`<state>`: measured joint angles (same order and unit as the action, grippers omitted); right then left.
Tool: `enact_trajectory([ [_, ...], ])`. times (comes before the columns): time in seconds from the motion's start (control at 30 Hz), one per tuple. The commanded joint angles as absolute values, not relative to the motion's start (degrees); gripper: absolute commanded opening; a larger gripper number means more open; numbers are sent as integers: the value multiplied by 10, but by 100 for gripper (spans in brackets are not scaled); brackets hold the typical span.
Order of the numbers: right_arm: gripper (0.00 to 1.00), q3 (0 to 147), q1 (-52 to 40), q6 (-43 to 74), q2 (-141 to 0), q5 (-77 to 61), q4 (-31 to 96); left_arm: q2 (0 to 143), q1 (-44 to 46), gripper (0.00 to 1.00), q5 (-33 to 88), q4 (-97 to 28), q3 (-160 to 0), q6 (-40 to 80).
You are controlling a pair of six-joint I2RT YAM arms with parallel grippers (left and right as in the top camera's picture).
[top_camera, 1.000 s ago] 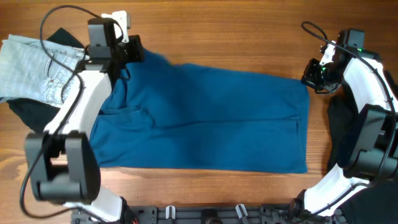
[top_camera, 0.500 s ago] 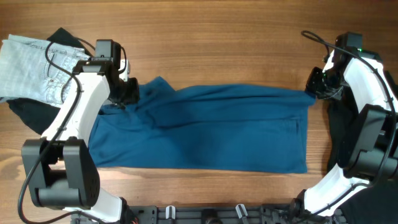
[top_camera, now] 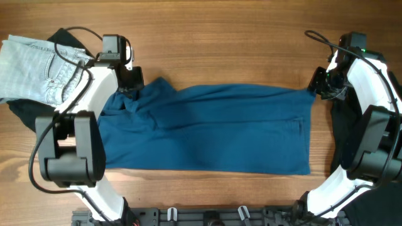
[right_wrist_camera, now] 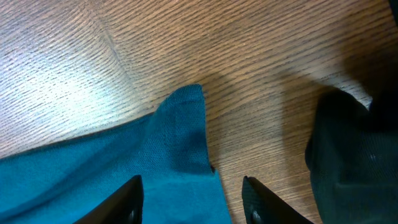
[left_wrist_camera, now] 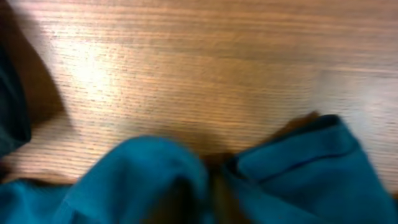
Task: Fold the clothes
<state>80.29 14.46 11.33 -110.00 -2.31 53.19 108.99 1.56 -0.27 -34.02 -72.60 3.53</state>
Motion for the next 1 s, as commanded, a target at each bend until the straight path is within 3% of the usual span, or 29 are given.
enact_trajectory([
  [0.0, 51, 802, 149, 121, -1093, -17, 533, 1061, 17, 4, -86, -359, -733, 70],
  [0.33, 51, 802, 149, 120, -1093, -17, 534, 944, 17, 4, -202, -564, -734, 183],
  [0.37, 51, 802, 149, 120, -1093, -17, 534, 945, 17, 8, -198, -586, -734, 192],
  [0.4, 51, 802, 149, 120, -1093, -17, 534, 945, 17, 23, -191, -599, -734, 201],
  [0.47, 52, 802, 149, 121, -1093, -17, 533, 945, 17, 42, -156, -618, -734, 202],
  [0.53, 54, 802, 149, 120, -1093, -17, 534, 945, 17, 49, -150, -623, -734, 202],
  [0.63, 57, 802, 149, 120, -1093, -17, 534, 945, 17, 50, -145, -599, -734, 199],
  [0.7, 57, 802, 149, 121, -1093, -17, 534, 947, 21, 46, -81, -558, -733, 180],
  [0.83, 57, 802, 149, 121, -1093, -17, 534, 975, 45, 50, 54, -485, -720, 64],
  [0.97, 57, 802, 149, 122, -1093, -18, 534, 1025, 73, 54, 54, -485, -715, 24],
])
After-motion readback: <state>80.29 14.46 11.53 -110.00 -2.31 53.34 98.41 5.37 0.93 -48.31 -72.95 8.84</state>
